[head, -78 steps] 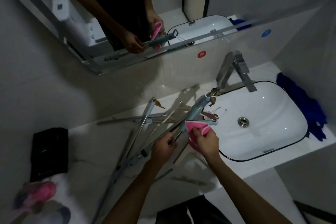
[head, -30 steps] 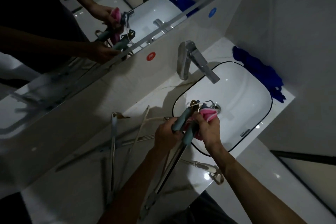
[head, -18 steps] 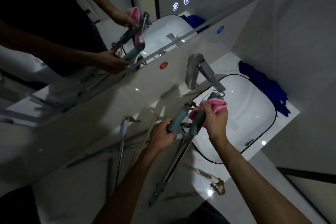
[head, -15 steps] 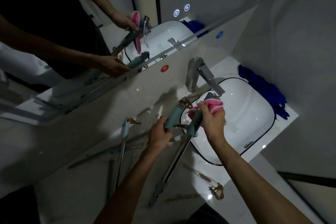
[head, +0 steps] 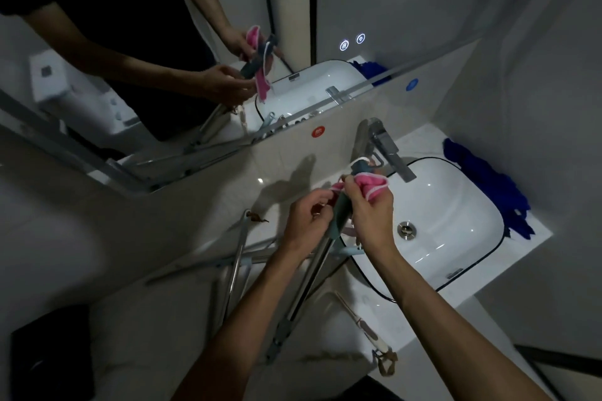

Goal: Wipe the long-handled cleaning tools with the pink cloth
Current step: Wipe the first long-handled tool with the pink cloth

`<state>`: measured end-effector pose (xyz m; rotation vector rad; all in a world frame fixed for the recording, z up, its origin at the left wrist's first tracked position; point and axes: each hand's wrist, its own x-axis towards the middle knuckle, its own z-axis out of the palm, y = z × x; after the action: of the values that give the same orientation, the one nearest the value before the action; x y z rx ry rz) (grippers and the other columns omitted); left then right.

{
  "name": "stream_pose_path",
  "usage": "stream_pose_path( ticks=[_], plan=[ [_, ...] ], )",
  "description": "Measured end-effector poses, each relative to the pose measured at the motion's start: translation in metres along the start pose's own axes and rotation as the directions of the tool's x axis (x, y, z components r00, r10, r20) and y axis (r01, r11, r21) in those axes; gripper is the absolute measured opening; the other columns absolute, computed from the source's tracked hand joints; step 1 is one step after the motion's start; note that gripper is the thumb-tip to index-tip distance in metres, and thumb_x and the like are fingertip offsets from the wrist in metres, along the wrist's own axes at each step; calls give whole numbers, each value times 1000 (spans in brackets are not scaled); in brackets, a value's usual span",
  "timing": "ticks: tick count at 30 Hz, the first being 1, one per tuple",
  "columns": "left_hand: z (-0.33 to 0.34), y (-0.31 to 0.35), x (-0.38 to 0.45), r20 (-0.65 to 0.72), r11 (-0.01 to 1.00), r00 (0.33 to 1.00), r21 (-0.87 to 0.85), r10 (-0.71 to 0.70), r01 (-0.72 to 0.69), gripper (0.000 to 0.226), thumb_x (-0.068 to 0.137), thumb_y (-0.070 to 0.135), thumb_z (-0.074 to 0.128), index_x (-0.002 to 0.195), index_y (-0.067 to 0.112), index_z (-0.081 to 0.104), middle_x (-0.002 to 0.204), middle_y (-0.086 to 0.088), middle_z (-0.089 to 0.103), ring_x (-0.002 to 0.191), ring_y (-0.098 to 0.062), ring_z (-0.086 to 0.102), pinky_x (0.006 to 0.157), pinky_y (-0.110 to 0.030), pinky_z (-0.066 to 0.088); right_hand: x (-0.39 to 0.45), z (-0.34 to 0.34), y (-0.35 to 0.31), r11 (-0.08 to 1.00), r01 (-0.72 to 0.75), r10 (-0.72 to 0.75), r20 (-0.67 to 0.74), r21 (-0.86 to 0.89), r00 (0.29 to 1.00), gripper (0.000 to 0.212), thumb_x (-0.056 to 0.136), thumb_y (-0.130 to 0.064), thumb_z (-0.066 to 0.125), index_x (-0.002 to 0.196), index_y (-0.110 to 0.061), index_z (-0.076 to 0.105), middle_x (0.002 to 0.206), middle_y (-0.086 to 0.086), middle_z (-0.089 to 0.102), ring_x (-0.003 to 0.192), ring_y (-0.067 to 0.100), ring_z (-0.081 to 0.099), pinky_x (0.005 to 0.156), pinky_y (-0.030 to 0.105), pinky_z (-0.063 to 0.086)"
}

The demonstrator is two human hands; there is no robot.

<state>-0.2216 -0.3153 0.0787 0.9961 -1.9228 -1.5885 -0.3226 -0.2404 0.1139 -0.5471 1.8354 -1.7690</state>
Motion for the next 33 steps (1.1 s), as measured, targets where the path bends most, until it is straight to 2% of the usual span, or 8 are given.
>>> stream_pose_path(
  ticks=[4,7,10,13,17,21,26,33],
  plan=[
    [-27,11,-12,-4,998,999,-50,-50,49,25,85,15,62,107,23,70,104,2,72,100,-11,67,86,-27,54,-9,15,-22,997,54,-57,70,49,996,12,100,-16,60,94,-15,70,89,7,75,88,27,73,87,48,59],
    [-46,30,-29,-56,999,998,-47,-6,3,25,81,16,68,106,19,70,99,5,74,96,-3,68,82,-18,52,-18,34,-36,991,117,-125,151,61,981,14,100,-23,61,94,-13,69,89,13,72,88,34,70,84,54,58],
    [-68,47,-48,-206,997,976,15,76,-75,28,76,26,67,104,20,71,96,7,75,93,-4,69,79,-19,51,-32,57,-54,982,174,-186,215,73,959,18,100,-25,60,90,-10,65,83,7,68,79,22,66,74,41,56],
    [-90,60,-73,-367,990,921,-9,130,-143,24,74,24,65,97,19,72,85,7,72,77,-8,66,69,-25,51,-50,78,-71,971,219,-239,310,99,920,30,97,-43,61,92,-14,67,105,17,68,96,28,67,82,43,57],
    [-109,78,-112,-480,973,857,-29,187,-229,26,72,34,61,96,27,70,79,12,73,72,-7,67,63,-27,54,-89,94,-90,962,196,-264,480,189,836,21,104,-22,52,107,-7,67,93,5,72,77,11,69,61,22,52],
    [-124,83,-145,-595,961,773,-5,220,-277,23,83,18,63,104,14,70,84,-1,75,75,-20,72,65,-37,58,-121,103,-91,960,130,-254,582,247,773,25,106,-21,45,122,-11,63,100,4,74,82,19,73,61,24,55],
    [-141,87,-185,-676,949,695,19,245,-316,26,88,4,57,112,2,68,93,-11,74,83,-29,72,70,-43,60,-158,117,-100,961,148,-272,686,236,674,32,104,-41,43,112,-15,61,94,15,72,69,17,69,56,26,53],
    [-167,108,-233,-670,906,672,2,316,-424,22,92,-9,52,109,-2,64,81,0,69,67,-14,66,60,-23,53,-209,137,-125,913,306,-407,628,269,663,25,107,-37,40,115,-30,63,89,7,69,66,16,66,51,25,50]
  ],
)
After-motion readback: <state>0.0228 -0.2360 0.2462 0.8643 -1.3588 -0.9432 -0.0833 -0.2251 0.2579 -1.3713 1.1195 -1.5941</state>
